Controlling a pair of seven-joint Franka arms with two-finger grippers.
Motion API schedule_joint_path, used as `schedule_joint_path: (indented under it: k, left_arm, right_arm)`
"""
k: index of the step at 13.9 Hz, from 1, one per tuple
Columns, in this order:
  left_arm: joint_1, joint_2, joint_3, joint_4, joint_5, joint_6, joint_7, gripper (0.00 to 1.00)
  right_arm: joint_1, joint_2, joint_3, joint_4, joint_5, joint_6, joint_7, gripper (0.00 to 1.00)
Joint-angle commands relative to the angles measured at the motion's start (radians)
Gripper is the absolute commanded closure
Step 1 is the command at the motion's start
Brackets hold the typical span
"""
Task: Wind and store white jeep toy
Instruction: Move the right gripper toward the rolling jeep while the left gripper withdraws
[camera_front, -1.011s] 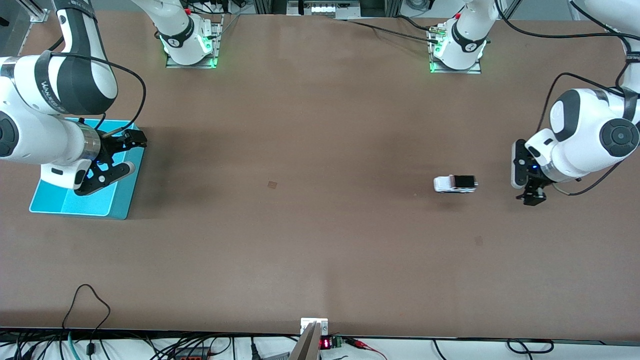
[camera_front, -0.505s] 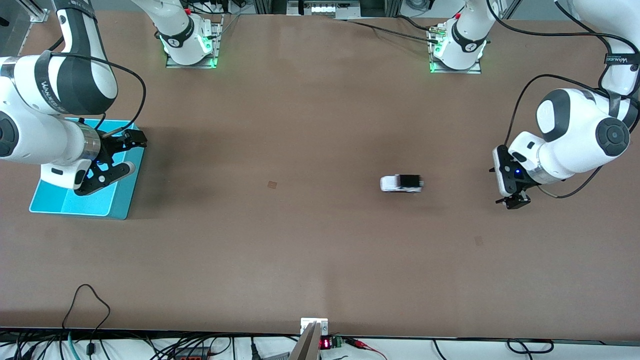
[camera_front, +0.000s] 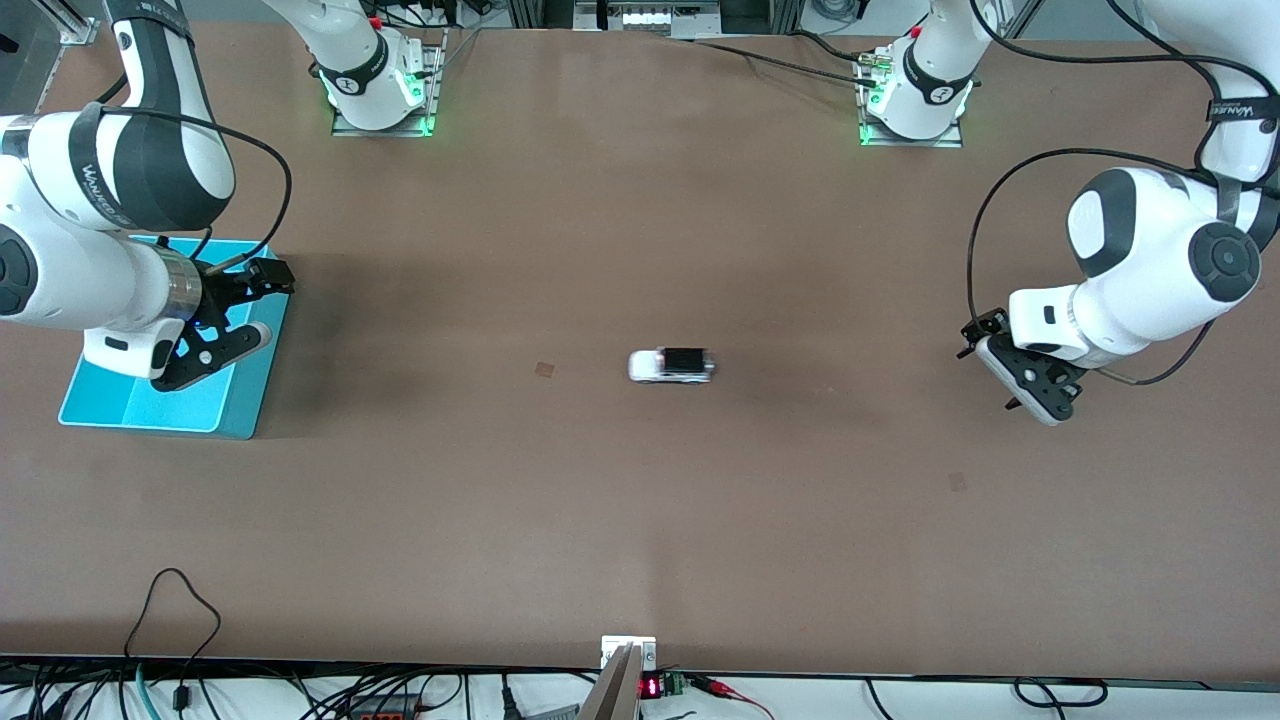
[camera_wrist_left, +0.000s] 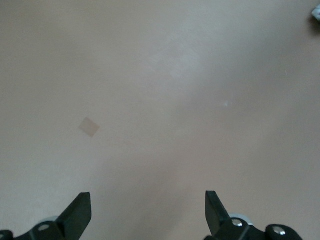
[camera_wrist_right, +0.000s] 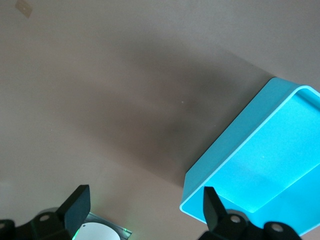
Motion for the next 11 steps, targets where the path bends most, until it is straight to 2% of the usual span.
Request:
schedule_joint_path:
  k: [1, 3, 7, 11]
  left_arm:
    - [-0.062, -0.051, 0.06, -0.004, -0.021, -0.017, -0.195, 0.0]
    - [-0.109, -0.07, 0.109, 0.008, -0.021, -0.018, -0.331, 0.0]
    - [-0.12, -0.071, 0.147, 0.08, -0.016, -0.107, -0.473, 0.0]
    - [-0.131, -0.075, 0.175, 0.099, -0.011, -0.135, -0.544, 0.0]
  right_arm:
    - [-0.045, -0.004, 0.0, -0.039, 0.024, 0.033, -0.117, 0.0]
    - [-0.085, 0.018, 0.0, -0.056, 0.03, 0.076, -0.304, 0.0]
    - [-0.112, 0.069, -0.001, -0.061, 0.05, 0.096, -0.526, 0.0]
    - [-0.106, 0.065, -0.001, -0.131, 0.044, 0.177, -0.652, 0.0]
